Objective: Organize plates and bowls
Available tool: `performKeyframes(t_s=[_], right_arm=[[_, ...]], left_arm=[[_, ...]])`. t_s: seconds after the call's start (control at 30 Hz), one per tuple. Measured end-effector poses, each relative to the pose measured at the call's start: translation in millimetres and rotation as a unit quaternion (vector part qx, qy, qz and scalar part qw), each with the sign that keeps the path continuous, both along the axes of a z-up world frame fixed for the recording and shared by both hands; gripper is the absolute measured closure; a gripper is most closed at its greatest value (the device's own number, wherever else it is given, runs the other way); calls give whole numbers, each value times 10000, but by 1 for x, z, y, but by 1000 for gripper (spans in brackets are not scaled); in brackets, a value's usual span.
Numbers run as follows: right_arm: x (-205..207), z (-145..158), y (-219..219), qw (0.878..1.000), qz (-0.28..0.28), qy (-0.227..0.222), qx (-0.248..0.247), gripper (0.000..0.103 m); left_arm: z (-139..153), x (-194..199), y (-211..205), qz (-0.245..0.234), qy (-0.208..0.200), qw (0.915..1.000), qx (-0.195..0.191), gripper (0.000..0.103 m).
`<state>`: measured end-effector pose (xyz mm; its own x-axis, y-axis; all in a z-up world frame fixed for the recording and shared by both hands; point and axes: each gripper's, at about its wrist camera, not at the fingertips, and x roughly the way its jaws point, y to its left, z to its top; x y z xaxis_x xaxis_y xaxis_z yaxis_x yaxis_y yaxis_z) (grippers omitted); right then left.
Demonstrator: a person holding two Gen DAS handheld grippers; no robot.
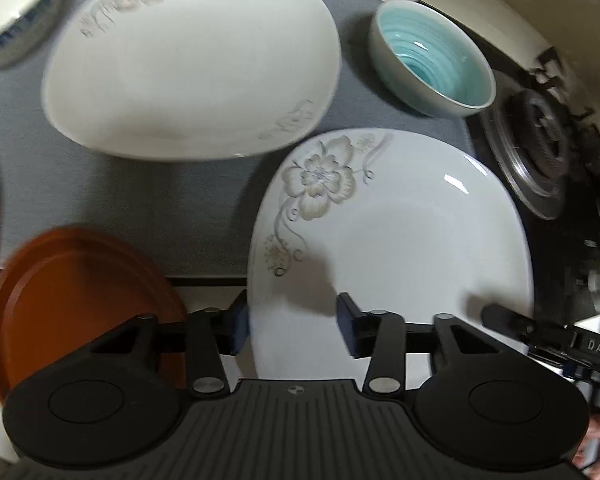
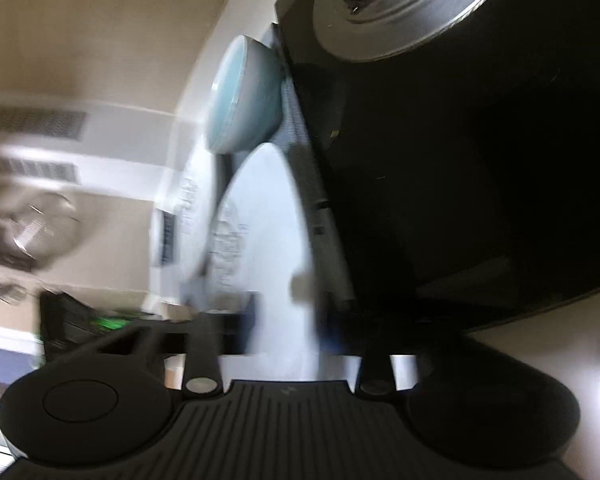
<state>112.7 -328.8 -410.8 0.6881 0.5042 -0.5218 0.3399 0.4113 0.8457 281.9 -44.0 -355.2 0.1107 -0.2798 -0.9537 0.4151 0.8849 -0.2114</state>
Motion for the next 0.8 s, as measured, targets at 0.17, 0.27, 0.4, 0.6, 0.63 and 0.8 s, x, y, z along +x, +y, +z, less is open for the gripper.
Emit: performKeyframes(t_s=[0.17, 0.27, 0.4, 0.6, 0.63, 0.8], right_arm=[[-3, -2, -2, 10000, 94, 2, -27, 90], [-1, -6, -5, 9998, 139, 31, 122, 90], [-3, -9, -7, 9996, 138, 12, 232, 88], [-7, -6, -7, 9997, 16, 86, 240, 82], [-7, -3, -6, 9999, -20, 80, 140, 78], [-3, 11, 2, 9998, 177, -99, -62, 78]], left_arm=[[-2, -14, -2, -368, -107, 9992, 79, 63], [-4, -15, -7, -384, -45, 9992, -56, 36], [-12, -41, -35, -1004, -486, 9934, 252, 4], [-5, -40, -24, -359, -568, 9974, 261, 39], [-2, -33, -17, -192, -472, 9984, 240, 50], [20, -25, 8, 109, -526, 9984, 161, 75]])
